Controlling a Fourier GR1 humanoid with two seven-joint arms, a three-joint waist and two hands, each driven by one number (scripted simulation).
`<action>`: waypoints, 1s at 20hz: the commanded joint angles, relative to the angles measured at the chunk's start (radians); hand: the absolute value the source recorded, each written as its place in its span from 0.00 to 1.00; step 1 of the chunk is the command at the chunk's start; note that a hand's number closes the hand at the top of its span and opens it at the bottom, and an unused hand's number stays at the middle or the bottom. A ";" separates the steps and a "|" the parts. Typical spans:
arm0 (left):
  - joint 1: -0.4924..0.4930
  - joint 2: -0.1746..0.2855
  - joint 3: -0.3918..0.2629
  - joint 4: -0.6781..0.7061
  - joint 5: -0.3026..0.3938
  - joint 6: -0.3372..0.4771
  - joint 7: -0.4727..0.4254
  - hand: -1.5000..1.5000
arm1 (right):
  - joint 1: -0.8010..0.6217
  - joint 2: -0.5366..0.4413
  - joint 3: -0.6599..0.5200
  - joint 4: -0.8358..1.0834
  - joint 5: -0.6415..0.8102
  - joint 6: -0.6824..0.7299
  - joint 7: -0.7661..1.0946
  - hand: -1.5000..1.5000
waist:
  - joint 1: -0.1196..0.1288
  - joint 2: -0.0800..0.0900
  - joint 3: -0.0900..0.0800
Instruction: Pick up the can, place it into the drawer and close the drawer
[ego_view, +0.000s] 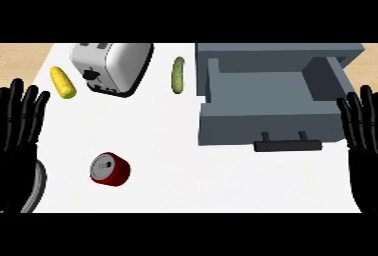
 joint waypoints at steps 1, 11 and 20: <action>0.028 -0.017 -0.052 0.011 0.056 -0.071 -0.052 0.00 | 0.013 -0.002 0.001 -0.012 0.029 -0.003 -0.012 0.00 | 0.025 0.003 0.015; 0.206 0.132 -0.188 -0.107 0.221 -0.286 0.224 0.00 | 0.044 -0.004 -0.035 0.033 -0.014 -0.022 0.197 0.00 | 0.035 0.001 0.015; 0.264 0.172 -0.025 -0.174 0.400 -0.369 0.305 0.00 | 0.118 -0.011 -0.051 -0.025 -0.025 0.030 0.176 0.00 | 0.028 0.002 0.015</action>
